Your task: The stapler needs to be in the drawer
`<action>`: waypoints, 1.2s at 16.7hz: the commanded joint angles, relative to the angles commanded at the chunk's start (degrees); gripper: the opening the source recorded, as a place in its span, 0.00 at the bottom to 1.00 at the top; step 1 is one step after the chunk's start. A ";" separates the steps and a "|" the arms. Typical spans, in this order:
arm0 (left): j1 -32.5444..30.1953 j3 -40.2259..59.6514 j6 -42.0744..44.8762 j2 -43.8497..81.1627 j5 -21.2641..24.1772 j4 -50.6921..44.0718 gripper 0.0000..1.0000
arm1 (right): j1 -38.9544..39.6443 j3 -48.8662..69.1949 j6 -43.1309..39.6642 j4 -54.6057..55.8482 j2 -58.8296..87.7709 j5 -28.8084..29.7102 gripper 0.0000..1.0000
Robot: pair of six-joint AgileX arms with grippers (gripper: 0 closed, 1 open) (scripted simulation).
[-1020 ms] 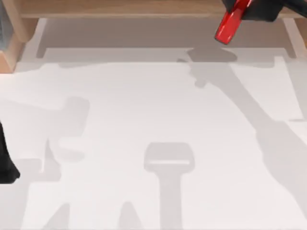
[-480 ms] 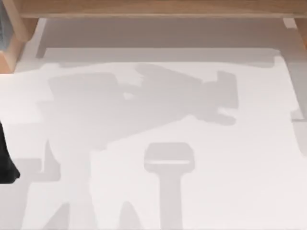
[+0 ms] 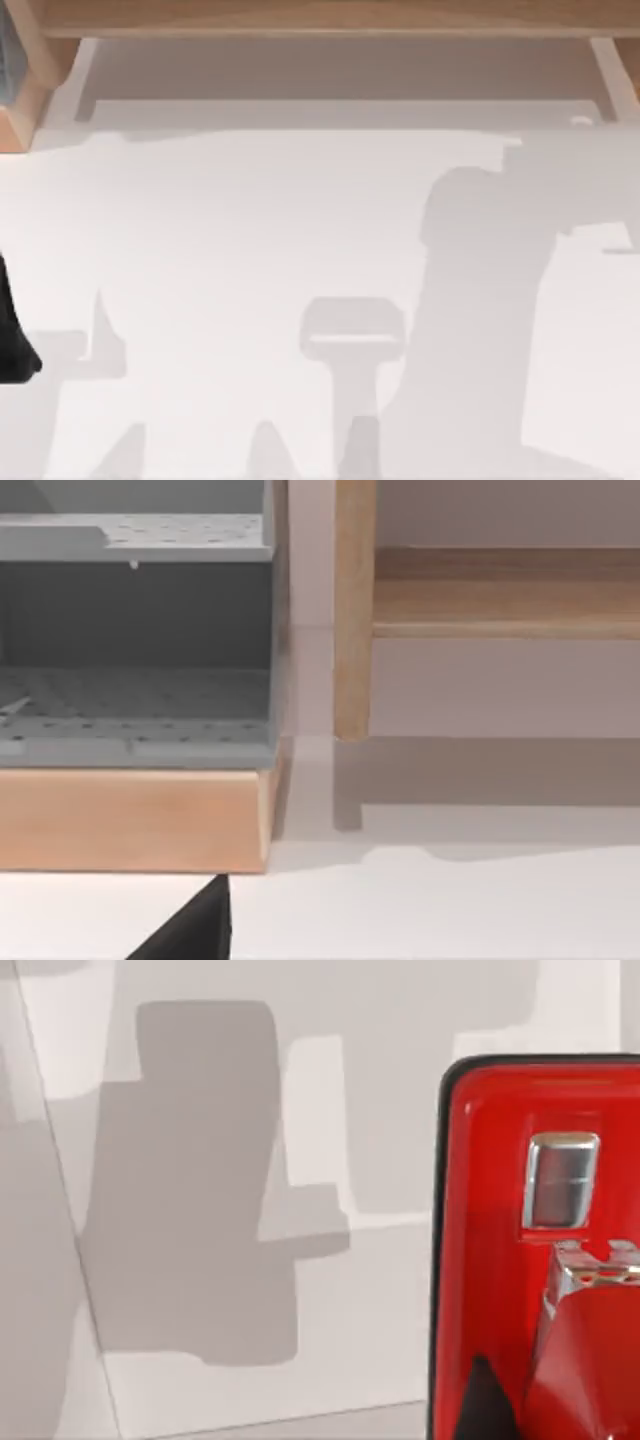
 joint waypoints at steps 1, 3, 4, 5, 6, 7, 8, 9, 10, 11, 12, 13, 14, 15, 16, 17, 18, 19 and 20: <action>0.00 0.00 0.00 0.00 0.00 0.00 1.00 | -0.67 0.19 -2.76 0.08 2.34 -0.52 0.00; 0.00 0.00 0.00 0.00 0.00 0.00 1.00 | -1.41 -0.09 -6.54 0.08 5.52 -1.28 0.00; 0.00 0.00 0.00 0.00 0.00 0.00 1.00 | -1.51 -0.48 -7.47 0.12 6.31 -1.49 0.00; 0.00 0.00 0.00 0.00 0.00 0.00 1.00 | -1.54 -0.70 -7.87 0.15 6.64 -1.58 0.00; 0.00 0.00 0.00 0.00 0.00 0.00 1.00 | -1.54 -0.70 -7.87 0.15 6.64 -1.58 0.00; 0.00 0.00 0.00 0.00 0.00 0.00 1.00 | -1.54 -0.70 -7.87 0.15 6.64 -1.58 0.00; 0.00 0.00 0.00 0.00 0.00 0.00 1.00 | -1.54 -0.70 -7.87 0.15 6.64 -1.58 0.00; 0.00 0.00 0.00 0.00 0.00 0.00 1.00 | -1.54 -0.70 -7.87 0.15 6.64 -1.58 0.00; 0.00 0.00 0.00 0.00 0.00 0.00 1.00 | -1.26 -0.73 -7.74 0.13 6.78 -1.48 0.00; 0.00 0.00 0.00 0.00 0.00 0.00 1.00 | -1.30 -0.66 -7.77 0.19 6.73 -1.61 0.00; 0.00 0.00 0.00 0.00 0.00 0.00 1.00 | -1.47 -0.34 -7.91 0.41 6.47 -2.26 0.00; 0.00 0.00 0.00 0.00 0.00 0.00 1.00 | -1.79 0.14 -8.07 0.60 5.95 -3.53 0.00; 0.00 0.00 0.00 0.00 0.00 0.00 1.00 | -2.22 0.69 -8.21 0.68 5.24 -5.16 0.00; 0.00 0.00 0.00 0.00 0.00 0.00 1.00 | -2.77 1.24 -8.28 0.62 4.34 -6.99 0.00; 0.00 0.00 0.00 0.00 0.00 0.00 1.00 | -3.41 1.71 -8.28 0.45 3.35 -8.86 0.00; 0.00 0.00 0.00 0.00 0.00 0.00 1.00 | -4.13 2.08 -8.26 0.24 2.40 -10.69 0.00; 0.00 0.00 0.00 0.00 0.00 0.00 1.00 | -4.83 2.27 -8.20 0.08 1.57 -12.30 0.00; 0.00 0.00 0.00 0.00 0.00 0.00 1.00 | -5.36 2.23 -8.14 -0.02 0.93 -13.51 0.00; 0.00 0.00 0.00 0.00 0.00 0.00 1.00 | -5.61 1.97 -8.10 -0.06 0.50 -14.16 0.00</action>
